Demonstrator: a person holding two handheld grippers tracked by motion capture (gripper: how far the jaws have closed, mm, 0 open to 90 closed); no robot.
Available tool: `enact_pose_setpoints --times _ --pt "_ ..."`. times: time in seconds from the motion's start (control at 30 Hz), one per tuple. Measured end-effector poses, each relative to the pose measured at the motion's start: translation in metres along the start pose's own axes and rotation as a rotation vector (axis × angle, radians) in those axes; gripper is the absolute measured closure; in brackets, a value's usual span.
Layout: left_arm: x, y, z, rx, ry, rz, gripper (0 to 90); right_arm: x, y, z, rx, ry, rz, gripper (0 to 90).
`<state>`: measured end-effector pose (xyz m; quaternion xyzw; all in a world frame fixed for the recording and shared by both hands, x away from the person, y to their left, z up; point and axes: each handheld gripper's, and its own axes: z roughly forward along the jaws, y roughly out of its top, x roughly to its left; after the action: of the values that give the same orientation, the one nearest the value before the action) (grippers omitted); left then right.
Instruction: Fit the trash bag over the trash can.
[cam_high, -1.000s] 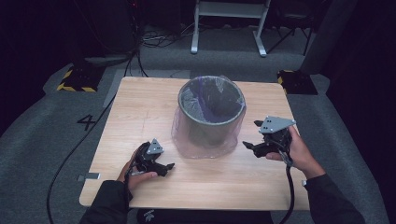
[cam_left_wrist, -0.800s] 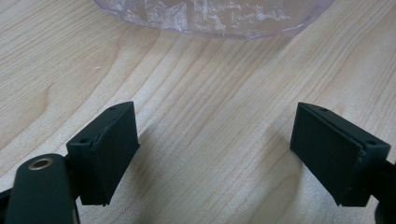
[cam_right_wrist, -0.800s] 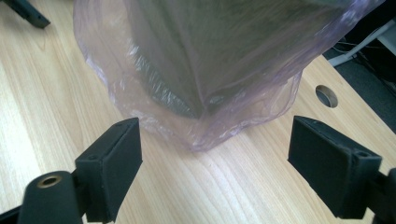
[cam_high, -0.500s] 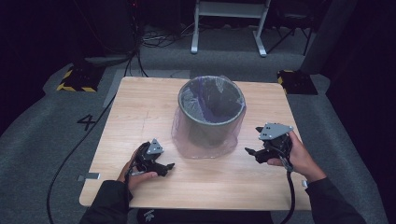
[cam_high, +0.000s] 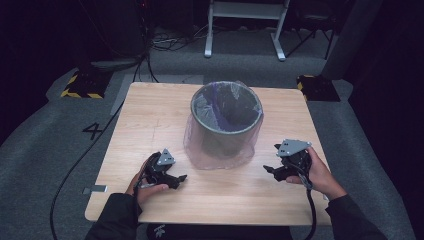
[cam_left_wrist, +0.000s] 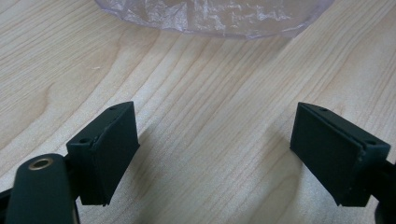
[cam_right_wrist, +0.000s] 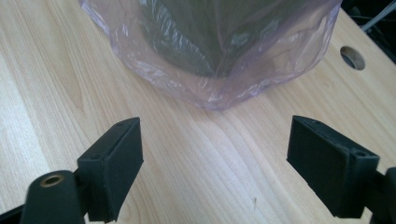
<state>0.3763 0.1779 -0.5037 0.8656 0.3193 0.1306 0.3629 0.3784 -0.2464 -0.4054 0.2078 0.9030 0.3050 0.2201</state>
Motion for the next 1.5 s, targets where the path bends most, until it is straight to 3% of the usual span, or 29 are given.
enact_pose_setpoints --times 0.6,0.77,1.07,1.5 --pt "0.0 0.0 0.0 0.002 0.001 0.001 14.6 0.006 -0.03 0.014 0.063 -0.019 0.011 18.1" --pt "0.0 0.0 0.0 0.0 0.0 0.0 14.7 0.002 -0.038 0.016 0.056 -0.01 0.07 18.4" --pt "0.0 0.0 0.0 0.002 0.0 0.001 14.6 0.005 -0.055 0.022 0.074 -0.022 0.067 18.4" --pt "0.0 0.0 0.0 0.0 0.001 0.0 14.6 0.005 -0.081 0.018 0.055 -0.026 0.134 18.3"
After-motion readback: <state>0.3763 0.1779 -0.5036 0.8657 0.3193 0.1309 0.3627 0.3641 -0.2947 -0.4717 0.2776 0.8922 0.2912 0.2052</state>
